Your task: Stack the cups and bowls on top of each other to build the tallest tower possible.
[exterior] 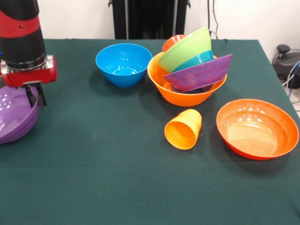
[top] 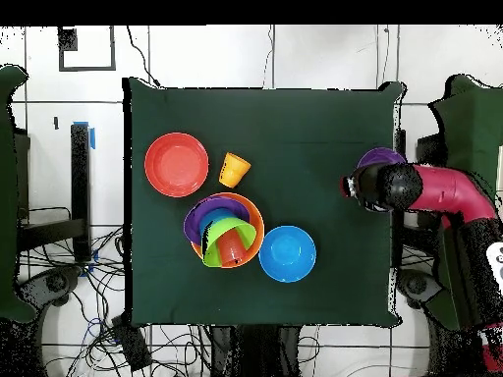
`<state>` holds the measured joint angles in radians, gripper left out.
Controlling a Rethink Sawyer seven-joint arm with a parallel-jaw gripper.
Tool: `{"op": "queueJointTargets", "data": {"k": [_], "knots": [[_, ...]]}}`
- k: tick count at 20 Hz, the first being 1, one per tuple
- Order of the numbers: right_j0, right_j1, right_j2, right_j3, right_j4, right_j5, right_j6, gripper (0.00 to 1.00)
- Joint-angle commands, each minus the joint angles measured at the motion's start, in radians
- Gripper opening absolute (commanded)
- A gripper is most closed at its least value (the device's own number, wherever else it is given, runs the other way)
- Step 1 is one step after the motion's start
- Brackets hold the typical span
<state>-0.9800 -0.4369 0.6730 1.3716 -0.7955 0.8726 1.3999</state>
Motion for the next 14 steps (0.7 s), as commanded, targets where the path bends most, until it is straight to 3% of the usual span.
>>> {"op": "queueJointTargets", "data": {"k": [1, 14], "knots": [[0.098, -0.140, -0.050, 0.090, 0.028, 0.133, -0.076, 0.00], [0.123, -0.407, -0.053, 0.231, 0.161, 0.246, -0.055, 0.00]]}}
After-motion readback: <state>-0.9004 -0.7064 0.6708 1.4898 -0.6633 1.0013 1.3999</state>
